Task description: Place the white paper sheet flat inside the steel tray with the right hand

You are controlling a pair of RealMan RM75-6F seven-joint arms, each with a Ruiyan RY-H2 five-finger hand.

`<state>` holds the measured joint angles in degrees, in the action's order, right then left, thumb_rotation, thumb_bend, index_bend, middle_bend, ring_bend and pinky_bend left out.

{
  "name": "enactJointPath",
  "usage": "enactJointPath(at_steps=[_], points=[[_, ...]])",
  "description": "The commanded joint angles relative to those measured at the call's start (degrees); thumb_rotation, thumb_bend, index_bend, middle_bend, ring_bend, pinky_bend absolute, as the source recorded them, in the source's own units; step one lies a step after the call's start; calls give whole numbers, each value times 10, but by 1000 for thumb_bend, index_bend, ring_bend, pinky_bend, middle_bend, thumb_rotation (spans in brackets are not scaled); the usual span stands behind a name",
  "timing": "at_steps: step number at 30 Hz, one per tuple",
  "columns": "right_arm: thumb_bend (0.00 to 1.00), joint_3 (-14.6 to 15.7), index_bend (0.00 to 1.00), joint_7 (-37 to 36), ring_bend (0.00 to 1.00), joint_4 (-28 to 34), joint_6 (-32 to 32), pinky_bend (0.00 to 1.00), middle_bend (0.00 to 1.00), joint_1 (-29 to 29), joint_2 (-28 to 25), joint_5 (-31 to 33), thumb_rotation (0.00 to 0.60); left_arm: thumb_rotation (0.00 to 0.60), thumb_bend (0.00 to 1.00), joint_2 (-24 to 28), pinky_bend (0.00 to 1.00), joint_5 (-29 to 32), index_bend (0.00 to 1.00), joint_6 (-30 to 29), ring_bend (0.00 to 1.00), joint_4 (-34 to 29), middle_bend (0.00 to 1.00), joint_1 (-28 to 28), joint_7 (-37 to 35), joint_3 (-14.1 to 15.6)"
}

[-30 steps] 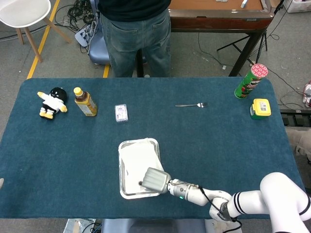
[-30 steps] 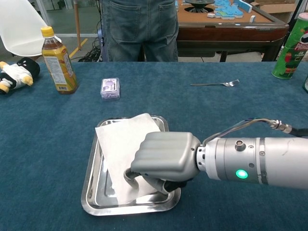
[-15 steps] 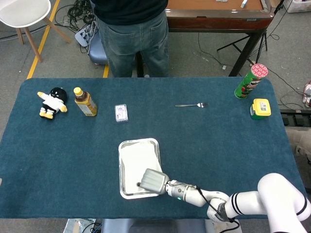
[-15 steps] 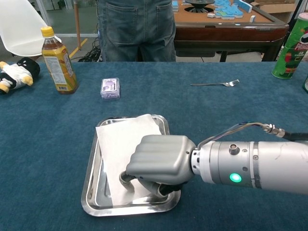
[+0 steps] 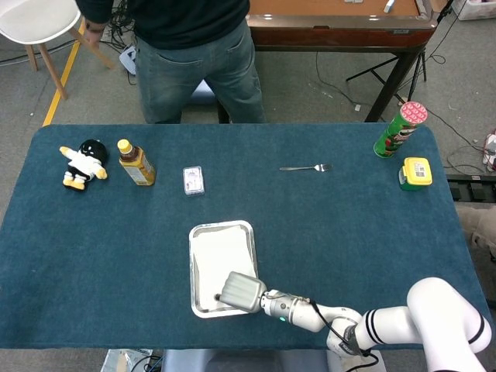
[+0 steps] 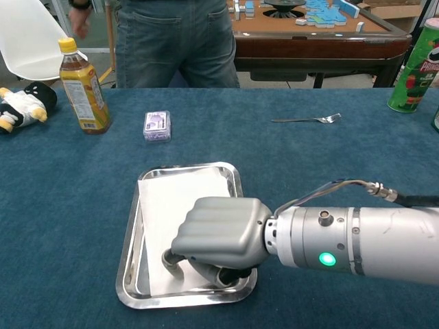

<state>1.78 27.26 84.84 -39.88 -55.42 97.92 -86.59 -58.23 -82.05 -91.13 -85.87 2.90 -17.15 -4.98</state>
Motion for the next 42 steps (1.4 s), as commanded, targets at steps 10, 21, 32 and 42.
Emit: enactJointPath(at_steps=[10,21,32,42], points=[[1000,-6,357,-4,1000,-8,-1,1000,1000,0,13,2,600,600,278,0,546,0,579,1,386,0,453,0,-1,-1],[1000,-15,352,-3,1000,-14,-7,1000,1000,2,25,9,600,600,279,0,546,0,579,-1,386,0,452,1,-3,-1],[999,-20,352,-1,1000,-21,-5,1000,1000,2,33,18,600,600,278,0,546,-1,579,1,386,0,453,0,-1,-1],[1000,-24,352,2,1000,-29,-1,1000,1000,0,42,27,600,600,278,0,547,-1,579,0,386,1,452,1,-3,-1]])
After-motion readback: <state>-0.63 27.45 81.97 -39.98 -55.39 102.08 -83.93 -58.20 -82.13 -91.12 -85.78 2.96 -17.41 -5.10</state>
